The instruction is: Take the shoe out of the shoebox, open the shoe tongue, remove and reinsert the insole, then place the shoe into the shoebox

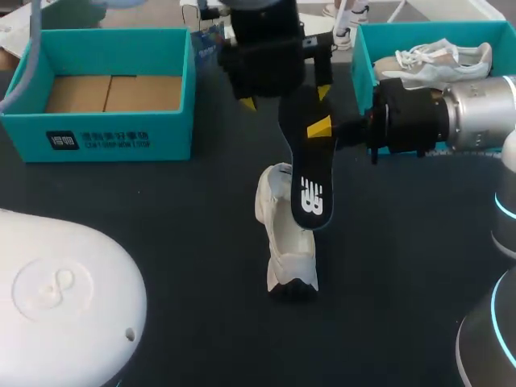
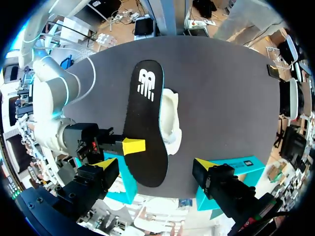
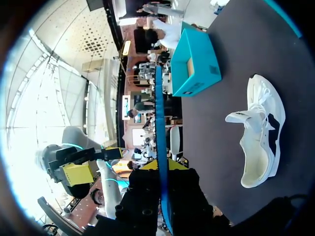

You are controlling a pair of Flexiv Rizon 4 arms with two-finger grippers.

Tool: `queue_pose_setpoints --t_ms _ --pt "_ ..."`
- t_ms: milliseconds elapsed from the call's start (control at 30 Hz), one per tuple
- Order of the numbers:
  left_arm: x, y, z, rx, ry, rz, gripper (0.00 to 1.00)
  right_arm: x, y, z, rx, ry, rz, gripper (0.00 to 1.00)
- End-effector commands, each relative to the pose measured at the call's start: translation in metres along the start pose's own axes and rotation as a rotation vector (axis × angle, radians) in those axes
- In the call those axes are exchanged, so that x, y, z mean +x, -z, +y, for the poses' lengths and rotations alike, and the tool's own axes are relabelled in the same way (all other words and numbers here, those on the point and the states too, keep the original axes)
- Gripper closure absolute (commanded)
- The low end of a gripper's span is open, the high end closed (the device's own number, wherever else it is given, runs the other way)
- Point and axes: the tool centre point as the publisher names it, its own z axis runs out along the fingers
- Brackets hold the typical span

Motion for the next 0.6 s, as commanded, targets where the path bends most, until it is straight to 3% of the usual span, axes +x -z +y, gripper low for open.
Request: queue_pose_setpoints --t_ms 33,600 --pt "-0.0108 -0.0023 0.0043 0.004 0.003 0.322 0.0 -0.0009 -0.0045 0.0024 -0.002 0.003 0.005 1.0" --pt "-0.0126 -0.006 0.0083 0.026 0.035 0.237 0.0 0.0013 -0.0019 0.0018 -0.017 0.008 0.003 1.0"
